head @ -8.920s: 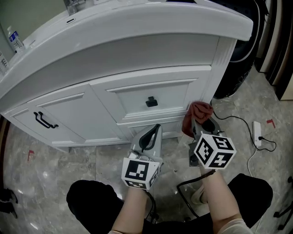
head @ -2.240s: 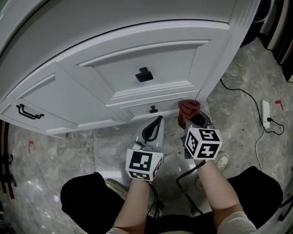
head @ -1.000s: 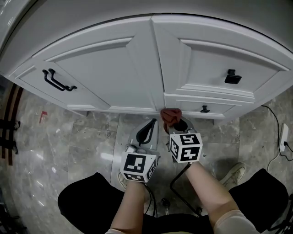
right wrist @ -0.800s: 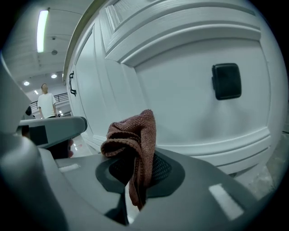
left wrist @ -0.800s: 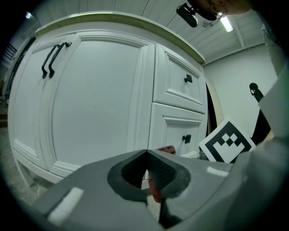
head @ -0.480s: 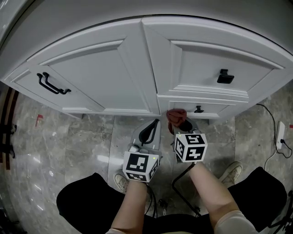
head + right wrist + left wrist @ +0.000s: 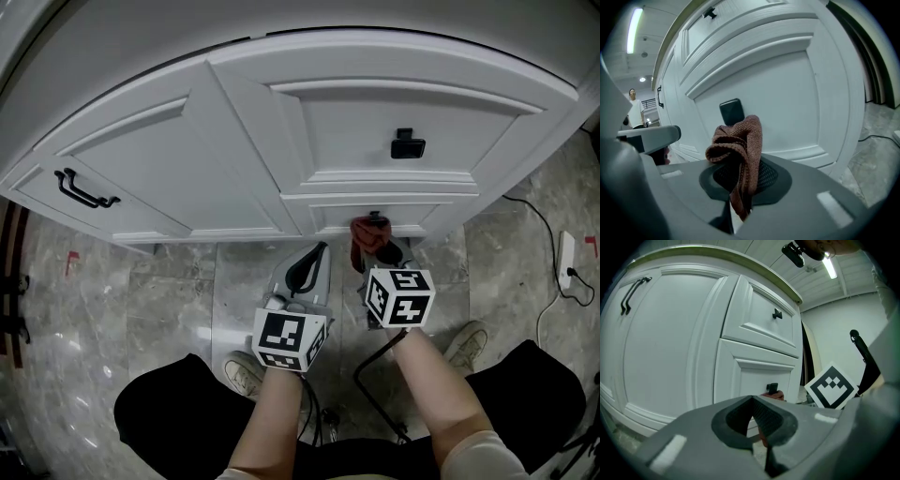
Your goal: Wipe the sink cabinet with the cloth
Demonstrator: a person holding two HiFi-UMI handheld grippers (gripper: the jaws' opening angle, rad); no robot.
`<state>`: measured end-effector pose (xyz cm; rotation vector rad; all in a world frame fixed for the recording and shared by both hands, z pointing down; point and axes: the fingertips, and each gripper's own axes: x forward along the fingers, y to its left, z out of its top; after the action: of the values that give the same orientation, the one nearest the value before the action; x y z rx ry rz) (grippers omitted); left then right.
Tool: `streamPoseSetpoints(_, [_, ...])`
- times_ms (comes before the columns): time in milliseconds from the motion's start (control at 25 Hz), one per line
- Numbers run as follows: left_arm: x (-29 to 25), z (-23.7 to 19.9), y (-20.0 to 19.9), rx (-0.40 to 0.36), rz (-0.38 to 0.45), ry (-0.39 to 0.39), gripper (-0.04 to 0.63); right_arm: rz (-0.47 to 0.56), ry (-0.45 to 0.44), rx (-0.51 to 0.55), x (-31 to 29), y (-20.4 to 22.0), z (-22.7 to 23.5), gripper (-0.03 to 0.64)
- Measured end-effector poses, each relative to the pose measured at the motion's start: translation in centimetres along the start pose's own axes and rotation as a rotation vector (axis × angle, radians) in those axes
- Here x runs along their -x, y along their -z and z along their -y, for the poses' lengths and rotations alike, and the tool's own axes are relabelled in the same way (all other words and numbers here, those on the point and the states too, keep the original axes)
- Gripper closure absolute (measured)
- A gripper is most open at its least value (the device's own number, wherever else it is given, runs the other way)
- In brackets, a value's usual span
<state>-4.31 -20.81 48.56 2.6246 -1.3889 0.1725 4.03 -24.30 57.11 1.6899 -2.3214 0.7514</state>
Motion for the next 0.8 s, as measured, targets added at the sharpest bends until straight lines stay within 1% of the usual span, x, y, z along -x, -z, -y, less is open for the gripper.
streamPoseSetpoints(240, [-1.6, 2.2, 0.0, 0.006, 0.0, 0.037, 0.595, 0.021, 0.058, -0.022, 1.9, -0.8, 3.8, 0.538])
streamPoseSetpoints(560, [-4.2, 6.4, -0.1, 0.005, 0.002, 0.103, 0.595, 0.036, 0.126, -0.045, 4.3, -1.3, 8.6, 0.538])
streamPoseSetpoints(800, [-5.6, 8.3, 0.1, 0.02, 0.001, 0.123, 0.595, 0.033, 0.146, -0.035, 5.3, -1.1, 10.6, 0.538])
